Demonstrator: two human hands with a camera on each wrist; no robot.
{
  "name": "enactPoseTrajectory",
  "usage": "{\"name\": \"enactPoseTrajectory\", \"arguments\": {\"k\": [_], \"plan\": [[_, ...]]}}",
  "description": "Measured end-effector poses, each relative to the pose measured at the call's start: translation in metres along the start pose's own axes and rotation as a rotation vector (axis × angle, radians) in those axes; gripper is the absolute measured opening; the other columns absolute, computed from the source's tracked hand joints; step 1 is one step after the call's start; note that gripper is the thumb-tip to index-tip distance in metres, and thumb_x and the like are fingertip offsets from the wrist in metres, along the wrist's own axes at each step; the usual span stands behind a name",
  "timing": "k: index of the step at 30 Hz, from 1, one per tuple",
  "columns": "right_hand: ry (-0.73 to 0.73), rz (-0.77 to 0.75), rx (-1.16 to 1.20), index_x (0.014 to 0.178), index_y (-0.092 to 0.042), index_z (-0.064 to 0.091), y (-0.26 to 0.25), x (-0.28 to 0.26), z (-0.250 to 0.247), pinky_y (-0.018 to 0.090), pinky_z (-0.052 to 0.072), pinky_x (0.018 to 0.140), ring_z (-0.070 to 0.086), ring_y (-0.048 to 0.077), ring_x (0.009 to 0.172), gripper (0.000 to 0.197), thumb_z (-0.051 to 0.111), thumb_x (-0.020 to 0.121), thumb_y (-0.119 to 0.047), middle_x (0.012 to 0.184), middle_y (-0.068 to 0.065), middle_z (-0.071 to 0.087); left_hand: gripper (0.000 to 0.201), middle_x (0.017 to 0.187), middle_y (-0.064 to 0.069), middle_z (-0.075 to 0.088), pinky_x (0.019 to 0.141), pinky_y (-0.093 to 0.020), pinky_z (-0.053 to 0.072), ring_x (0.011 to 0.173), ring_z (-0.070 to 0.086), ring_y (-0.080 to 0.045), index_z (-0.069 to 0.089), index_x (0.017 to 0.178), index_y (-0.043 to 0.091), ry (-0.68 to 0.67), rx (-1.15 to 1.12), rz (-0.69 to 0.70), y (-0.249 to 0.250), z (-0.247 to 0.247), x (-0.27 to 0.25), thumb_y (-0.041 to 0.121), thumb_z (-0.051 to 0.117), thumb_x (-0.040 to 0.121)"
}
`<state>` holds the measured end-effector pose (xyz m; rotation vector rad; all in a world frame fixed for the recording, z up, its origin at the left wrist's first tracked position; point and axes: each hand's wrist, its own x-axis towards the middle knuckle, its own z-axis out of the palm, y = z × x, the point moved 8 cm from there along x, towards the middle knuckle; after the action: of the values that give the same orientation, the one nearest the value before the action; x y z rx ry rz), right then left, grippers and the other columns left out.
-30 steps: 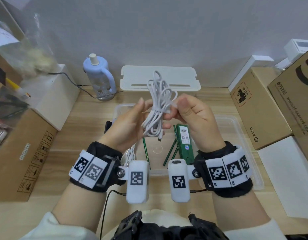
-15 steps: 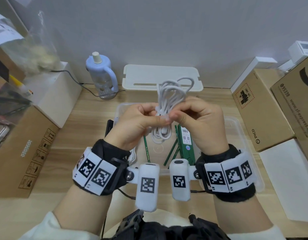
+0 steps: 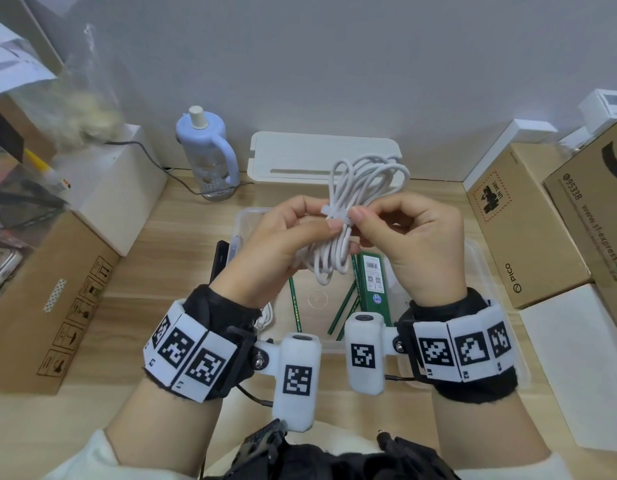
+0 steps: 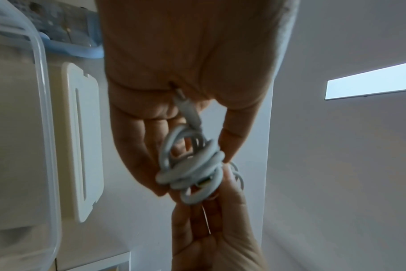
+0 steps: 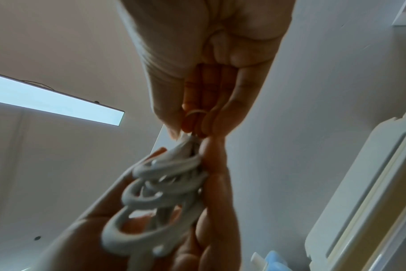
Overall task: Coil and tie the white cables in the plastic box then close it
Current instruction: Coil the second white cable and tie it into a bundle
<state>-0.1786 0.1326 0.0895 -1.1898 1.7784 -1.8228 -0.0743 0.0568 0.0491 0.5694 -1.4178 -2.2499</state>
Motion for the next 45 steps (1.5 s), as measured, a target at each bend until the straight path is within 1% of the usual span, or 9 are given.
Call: {"name": "enactPoseTrajectory", "arguments": {"k": [11, 15, 18, 25, 29, 32, 36, 41, 45], "plan": [[-0.023, 0.023, -0.108, 0.063, -0.021, 0.067, 0.003, 0.000, -0.001, 0.029, 0.048, 0.055, 0.054, 0.009, 0.053, 0.011, 0.077, 0.067, -0.018, 0.055, -0.009, 0.063, 0.022, 0.081, -0.001, 0.074, 0.076, -0.029, 0.052, 0.077, 0.068, -0.014, 0.066, 0.087, 0.010, 0.176, 0.125, 0.051, -0.003, -0.016, 0.001, 0.013, 0.072, 0.066], [-0.112, 0.022, -0.130, 0.067, -0.022, 0.069, 0.002, 0.000, 0.002, 0.022, 0.048, 0.055, 0.056, 0.002, 0.054, 0.013, 0.077, 0.069, -0.012, 0.058, -0.010, 0.065, 0.018, 0.076, 0.003, 0.073, 0.067, -0.022, 0.053, 0.068, 0.067, -0.009, 0.067, 0.087, 0.005, 0.166, 0.178, 0.065, -0.001, -0.015, -0.001, 0.000, 0.072, 0.071], [-0.161, 0.038, -0.112, 0.067, -0.025, 0.068, 0.004, 0.002, 0.004, 0.013, 0.043, 0.053, 0.057, -0.001, 0.051, 0.017, 0.076, 0.068, -0.009, 0.053, -0.017, 0.064, 0.020, 0.072, 0.002, 0.073, 0.069, -0.021, 0.055, 0.067, 0.067, -0.008, 0.068, 0.089, 0.006, 0.156, 0.180, 0.074, -0.001, -0.013, -0.003, -0.004, 0.069, 0.071], [-0.069, 0.104, 0.070, 0.064, -0.012, 0.069, 0.010, 0.002, -0.002, 0.020, 0.046, 0.045, 0.054, 0.009, 0.043, 0.011, 0.077, 0.060, -0.006, 0.053, -0.003, 0.067, 0.033, 0.087, -0.002, 0.074, 0.075, -0.023, 0.057, 0.078, 0.069, -0.013, 0.071, 0.092, 0.006, 0.145, 0.183, 0.094, 0.003, -0.007, -0.002, 0.010, 0.073, 0.059], [-0.080, 0.043, 0.120, 0.070, -0.020, 0.067, 0.009, -0.001, 0.001, 0.024, 0.055, 0.058, 0.063, 0.012, 0.060, 0.021, 0.075, 0.064, -0.001, 0.067, -0.006, 0.071, 0.024, 0.075, 0.003, 0.074, 0.061, -0.017, 0.052, 0.069, 0.067, -0.007, 0.072, 0.088, 0.013, 0.156, 0.227, 0.100, 0.012, -0.007, -0.002, 0.011, 0.072, 0.064], [-0.098, 0.011, 0.028, 0.077, -0.027, 0.068, 0.009, -0.003, 0.003, 0.027, 0.056, 0.067, 0.066, 0.014, 0.070, 0.025, 0.070, 0.070, -0.003, 0.076, -0.005, 0.070, 0.020, 0.079, -0.003, 0.074, 0.068, -0.028, 0.049, 0.074, 0.065, -0.015, 0.073, 0.089, 0.015, 0.189, 0.262, 0.108, 0.016, -0.013, -0.001, 0.007, 0.073, 0.070], [-0.003, -0.187, -0.169, 0.083, -0.017, 0.070, -0.005, -0.002, 0.003, 0.016, 0.049, 0.075, 0.063, 0.002, 0.078, 0.016, 0.072, 0.071, -0.006, 0.079, -0.008, 0.066, 0.015, 0.071, -0.001, 0.072, 0.059, -0.020, 0.046, 0.068, 0.062, -0.011, 0.073, 0.086, 0.017, 0.195, 0.284, 0.105, 0.012, -0.013, 0.000, 0.009, 0.072, 0.074], [0.026, -0.057, -0.087, 0.078, -0.020, 0.073, 0.012, 0.003, 0.005, 0.023, 0.050, 0.081, 0.066, 0.014, 0.082, 0.018, 0.076, 0.067, -0.006, 0.078, -0.009, 0.068, 0.018, 0.070, 0.004, 0.070, 0.050, -0.014, 0.045, 0.054, 0.059, -0.003, 0.070, 0.100, 0.007, 0.229, 0.197, 0.067, 0.003, -0.017, 0.003, 0.010, 0.061, 0.084], [0.059, 0.007, -0.016, 0.078, -0.033, 0.062, 0.016, 0.002, 0.007, 0.027, 0.054, 0.078, 0.066, 0.017, 0.083, 0.035, 0.079, 0.063, -0.007, 0.090, -0.001, 0.063, 0.026, 0.085, -0.006, 0.070, 0.059, -0.018, 0.050, 0.063, 0.064, -0.006, 0.067, 0.107, 0.000, 0.318, 0.138, 0.104, 0.001, -0.027, 0.007, 0.014, 0.060, 0.086]]}}
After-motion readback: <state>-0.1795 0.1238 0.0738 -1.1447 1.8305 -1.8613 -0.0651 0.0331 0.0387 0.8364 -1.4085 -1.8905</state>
